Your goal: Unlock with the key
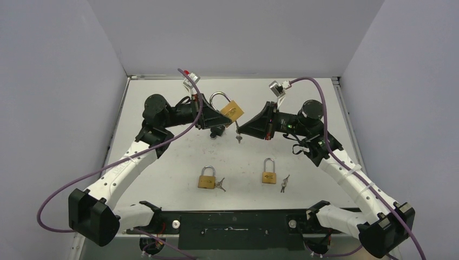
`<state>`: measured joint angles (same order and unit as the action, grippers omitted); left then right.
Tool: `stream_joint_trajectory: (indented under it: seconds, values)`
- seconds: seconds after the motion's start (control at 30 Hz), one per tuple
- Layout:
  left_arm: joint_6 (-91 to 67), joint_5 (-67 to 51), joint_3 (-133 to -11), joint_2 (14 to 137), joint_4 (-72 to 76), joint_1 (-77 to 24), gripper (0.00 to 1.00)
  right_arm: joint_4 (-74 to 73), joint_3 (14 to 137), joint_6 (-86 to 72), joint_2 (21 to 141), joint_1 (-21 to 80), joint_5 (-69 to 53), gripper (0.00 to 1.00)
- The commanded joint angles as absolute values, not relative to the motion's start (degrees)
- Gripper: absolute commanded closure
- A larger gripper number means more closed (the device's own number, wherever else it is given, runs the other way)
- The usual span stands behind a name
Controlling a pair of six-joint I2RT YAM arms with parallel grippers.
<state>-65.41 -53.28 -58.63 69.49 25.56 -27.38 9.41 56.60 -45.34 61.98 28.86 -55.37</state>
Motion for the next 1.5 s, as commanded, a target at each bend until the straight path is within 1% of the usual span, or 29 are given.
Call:
stream_joint_trajectory:
  seconds: [0.0, 0.13, 0.23, 0.4, 0.47, 0.6, 0.73, 0.9, 1.13, 1.37, 1.43, 1.47]
  values:
    - [-58.8, -59.1, -60.5, 65.4, 27.0, -27.8, 1.00, 8.5, 61.8, -42.6, 62.9, 28.4, -57.5, 1.00]
    - [-56.8, -63.1, -60.8, 64.8, 26.6, -27.9, 1.00, 4.9, 64.4, -41.2, 64.5, 27.7, -60.8, 1.00]
    - [-52.6, -65.2, -61.6, 64.3, 22.1, -27.9, 1.00, 1.4, 66.3, -39.9, 65.6, 26.4, -62.5, 1.00]
    - [-51.3, -66.2, -61.5, 64.1, 20.2, -28.0, 1.00, -6.0, 69.8, -35.5, 67.1, 25.1, -62.9, 1.00]
    - [-53.3, -66.8, -60.9, 64.2, 23.2, -28.4, 1.00, -5.6, 70.0, -35.3, 67.4, 25.1, -62.5, 1.00]
    - [-55.2, -64.9, -60.9, 64.5, 24.1, -28.6, 1.00, -3.5, 69.8, -36.1, 67.9, 25.6, -60.5, 1.00]
    - [-59.6, -56.9, -61.0, 65.0, 25.4, -28.4, 1.00, 2.0, 67.4, -38.7, 66.7, 27.1, -56.4, 1.00]
    - [-68.5, -55.7, -59.6, 66.5, 35.7, -28.4, 1.00, 3.5, 65.8, -39.8, 65.5, 27.3, -50.5, 1.00]
    - [-68.2, -59.6, -59.9, 67.3, 35.7, -28.8, 1.00, 3.8, 66.4, -41.4, 66.6, 27.3, -49.5, 1.00]
    - [-65.3, -59.5, -59.2, 66.9, 33.6, -29.1, 1.00, 6.1, 67.2, -45.4, 68.5, 27.9, -46.2, 1.00]
    - [-61.9, -61.1, -59.0, 66.3, 32.5, -29.1, 1.00, 6.6, 67.6, -47.4, 69.4, 27.9, -46.2, 1.00]
    - [-58.1, -61.3, -59.3, 65.8, 29.2, -29.0, 1.00, 7.6, 67.7, -49.1, 69.8, 27.8, -47.2, 1.00]
